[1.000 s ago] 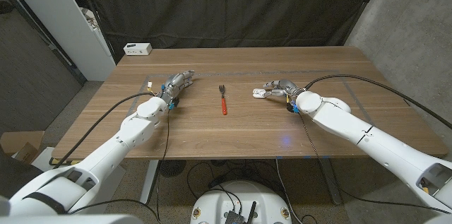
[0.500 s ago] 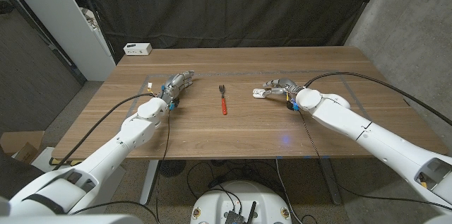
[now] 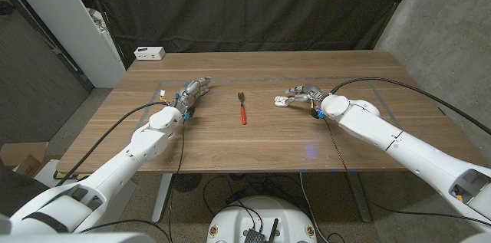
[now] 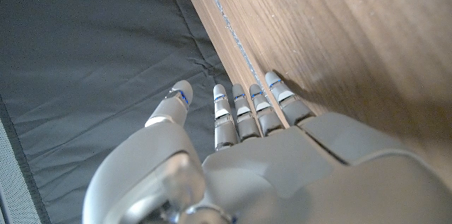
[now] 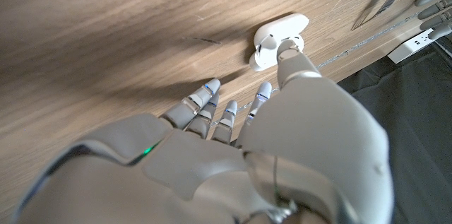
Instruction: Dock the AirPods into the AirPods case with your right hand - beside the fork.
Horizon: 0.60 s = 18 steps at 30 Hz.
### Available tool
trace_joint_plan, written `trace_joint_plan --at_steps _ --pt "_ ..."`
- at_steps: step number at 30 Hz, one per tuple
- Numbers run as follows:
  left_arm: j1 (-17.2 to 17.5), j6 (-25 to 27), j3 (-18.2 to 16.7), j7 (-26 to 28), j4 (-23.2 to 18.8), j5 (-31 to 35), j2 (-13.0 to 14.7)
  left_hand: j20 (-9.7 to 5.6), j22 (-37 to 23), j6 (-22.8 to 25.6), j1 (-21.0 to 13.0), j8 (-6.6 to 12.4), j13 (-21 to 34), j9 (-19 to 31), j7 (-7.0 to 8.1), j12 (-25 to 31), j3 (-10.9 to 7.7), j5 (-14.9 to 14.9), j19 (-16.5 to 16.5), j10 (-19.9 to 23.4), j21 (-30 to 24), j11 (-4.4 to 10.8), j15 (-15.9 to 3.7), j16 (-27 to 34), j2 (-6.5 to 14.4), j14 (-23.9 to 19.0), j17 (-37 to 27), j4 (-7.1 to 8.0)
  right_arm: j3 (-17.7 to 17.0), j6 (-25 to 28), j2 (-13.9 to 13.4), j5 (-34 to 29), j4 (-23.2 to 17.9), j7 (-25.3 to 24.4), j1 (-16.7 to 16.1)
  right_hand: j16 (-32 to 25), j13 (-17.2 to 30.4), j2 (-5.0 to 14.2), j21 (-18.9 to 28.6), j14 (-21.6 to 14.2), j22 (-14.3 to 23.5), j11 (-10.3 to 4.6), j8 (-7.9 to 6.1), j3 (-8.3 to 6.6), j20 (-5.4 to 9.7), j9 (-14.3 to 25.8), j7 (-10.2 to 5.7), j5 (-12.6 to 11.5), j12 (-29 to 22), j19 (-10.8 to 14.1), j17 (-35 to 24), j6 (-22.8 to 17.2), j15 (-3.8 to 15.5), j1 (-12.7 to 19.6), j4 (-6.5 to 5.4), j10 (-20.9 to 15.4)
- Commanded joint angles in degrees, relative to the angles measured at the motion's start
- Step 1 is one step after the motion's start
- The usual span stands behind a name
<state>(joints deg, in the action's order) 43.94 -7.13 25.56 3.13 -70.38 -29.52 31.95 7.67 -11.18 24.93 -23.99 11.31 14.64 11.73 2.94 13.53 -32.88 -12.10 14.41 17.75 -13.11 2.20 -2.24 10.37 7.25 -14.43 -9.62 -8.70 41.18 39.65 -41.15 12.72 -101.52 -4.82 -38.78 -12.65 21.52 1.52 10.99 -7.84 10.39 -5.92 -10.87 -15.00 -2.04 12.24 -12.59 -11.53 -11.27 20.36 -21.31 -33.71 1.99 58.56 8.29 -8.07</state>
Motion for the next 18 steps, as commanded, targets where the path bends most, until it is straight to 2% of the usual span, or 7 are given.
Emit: trace_joint_plan --at_steps 1,9,18 --pt "-0.07 0.09 0.03 -0.21 0.29 -0.14 -0.11 0.67 -0.04 -0.08 -0.25 0.07 0.13 0.02 0.36 0.1 0.27 -0.21 -0.04 0.01 0.29 -0.12 -0.26 -0.05 -0.24 -0.04 -0.16 -0.02 1.86 1.85 0.02 -0.82 -0.41 0.35 1.17 0.14 -0.04 -0.77 0.31 0.73 0.0 0.43 -0.04 0.14 -1.31 -0.03 -0.06 -0.18 -0.11 -0.82 -0.07 0.14 4.93 -0.04 0.05 0.47" --pt "-0.16 0.08 -0.01 -0.33 0.56 -0.23 -0.1 0.6 -0.04 -0.02 -0.24 0.1 0.14 0.02 0.25 0.12 0.28 -0.22 -0.09 0.02 0.3 -0.15 -0.31 -0.01 -0.21 -0.08 -0.17 0.0 5.17 4.57 0.41 -4.46 -0.82 0.12 3.07 0.8 -0.24 -1.31 0.0 2.47 -0.01 0.61 0.06 0.2 -1.8 -0.22 -0.07 -0.39 0.04 -2.08 0.2 0.8 4.39 -0.12 0.2 1.41" --pt "-0.19 -0.47 -0.14 -0.7 1.1 -0.39 -0.14 0.6 -0.04 0.06 -0.24 0.13 0.15 0.02 0.36 0.12 0.28 -0.22 -0.07 0.02 0.28 -0.03 -0.3 -0.02 -0.19 -0.03 -0.17 0.01 5.06 4.41 1.23 -5.34 -0.52 -1.12 2.71 0.57 -0.44 -1.06 0.19 2.31 -0.04 0.6 -0.52 0.18 -1.6 -0.26 0.02 -0.58 -0.41 -2.03 0.45 -0.27 4.39 -0.26 0.03 0.71"
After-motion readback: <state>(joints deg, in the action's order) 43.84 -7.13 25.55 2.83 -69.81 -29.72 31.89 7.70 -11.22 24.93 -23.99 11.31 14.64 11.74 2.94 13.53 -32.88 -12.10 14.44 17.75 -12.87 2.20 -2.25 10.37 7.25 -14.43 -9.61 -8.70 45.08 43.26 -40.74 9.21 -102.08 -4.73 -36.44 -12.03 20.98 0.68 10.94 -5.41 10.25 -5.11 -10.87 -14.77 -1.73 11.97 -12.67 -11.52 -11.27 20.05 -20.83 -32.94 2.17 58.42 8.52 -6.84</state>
